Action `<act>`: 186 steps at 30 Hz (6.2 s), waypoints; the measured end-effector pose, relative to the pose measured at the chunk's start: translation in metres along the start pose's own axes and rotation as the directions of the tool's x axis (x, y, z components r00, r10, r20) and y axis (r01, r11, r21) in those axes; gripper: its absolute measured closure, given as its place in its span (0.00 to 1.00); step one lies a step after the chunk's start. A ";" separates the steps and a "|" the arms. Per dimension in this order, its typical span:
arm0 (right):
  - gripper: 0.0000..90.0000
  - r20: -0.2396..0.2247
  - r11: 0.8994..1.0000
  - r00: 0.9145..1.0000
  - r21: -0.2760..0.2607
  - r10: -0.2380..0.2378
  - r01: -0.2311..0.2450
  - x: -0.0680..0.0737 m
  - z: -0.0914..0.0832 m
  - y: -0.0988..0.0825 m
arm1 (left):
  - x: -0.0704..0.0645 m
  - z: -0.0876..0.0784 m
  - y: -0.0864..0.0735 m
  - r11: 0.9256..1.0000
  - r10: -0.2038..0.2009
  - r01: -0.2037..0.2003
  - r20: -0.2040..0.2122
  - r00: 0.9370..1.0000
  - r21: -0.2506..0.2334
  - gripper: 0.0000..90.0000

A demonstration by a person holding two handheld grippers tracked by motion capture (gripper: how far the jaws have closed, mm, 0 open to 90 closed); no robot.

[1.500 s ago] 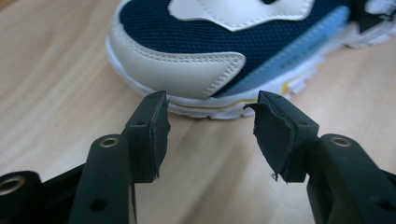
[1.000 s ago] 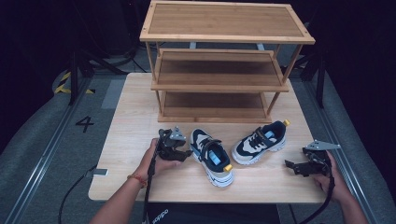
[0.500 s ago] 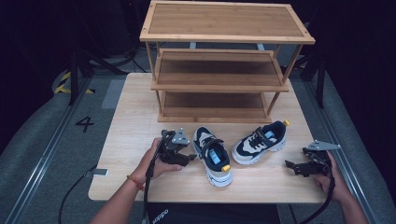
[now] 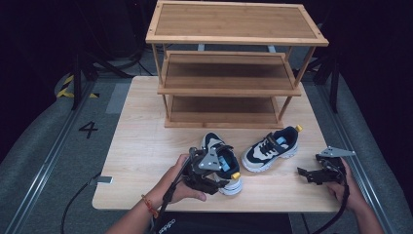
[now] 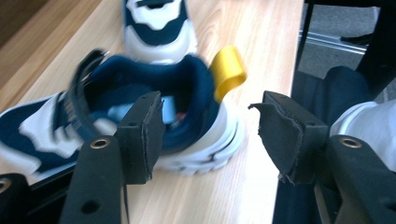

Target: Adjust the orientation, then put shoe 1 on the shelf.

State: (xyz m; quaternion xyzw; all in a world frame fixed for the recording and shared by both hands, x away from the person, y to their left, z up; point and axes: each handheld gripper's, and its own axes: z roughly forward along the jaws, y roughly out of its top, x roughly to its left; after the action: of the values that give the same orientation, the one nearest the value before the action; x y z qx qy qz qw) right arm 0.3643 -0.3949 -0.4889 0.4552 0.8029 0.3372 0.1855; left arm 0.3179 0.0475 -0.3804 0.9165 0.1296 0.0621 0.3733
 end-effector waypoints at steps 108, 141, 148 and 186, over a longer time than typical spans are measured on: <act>0.00 -0.014 1.000 1.000 0.001 -0.016 0.016 -0.001 0.000 0.000 | 0.125 -0.053 0.186 0.829 0.343 -0.373 0.148 0.928 0.416 0.82; 0.00 -0.010 1.000 1.000 0.002 -0.018 0.018 0.000 -0.001 -0.001 | 0.184 -0.063 0.170 0.965 0.195 -0.139 -0.253 0.948 0.223 0.38; 0.00 -0.009 1.000 1.000 0.000 -0.018 0.018 0.000 -0.001 -0.001 | 0.166 -0.084 0.151 0.997 0.072 -0.071 -0.366 0.928 0.018 0.27; 0.00 -0.020 1.000 1.000 -0.001 -0.019 0.019 0.000 0.000 0.001 | 0.205 -0.019 0.108 0.947 -0.299 0.207 -0.433 0.851 -0.246 0.27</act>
State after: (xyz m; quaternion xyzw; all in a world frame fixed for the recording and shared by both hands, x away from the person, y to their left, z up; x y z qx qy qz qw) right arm 0.3648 -0.3942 -0.4888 0.4439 0.8090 0.3404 0.1808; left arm 0.5309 0.0444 -0.2876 0.8095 0.3286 0.2418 0.4222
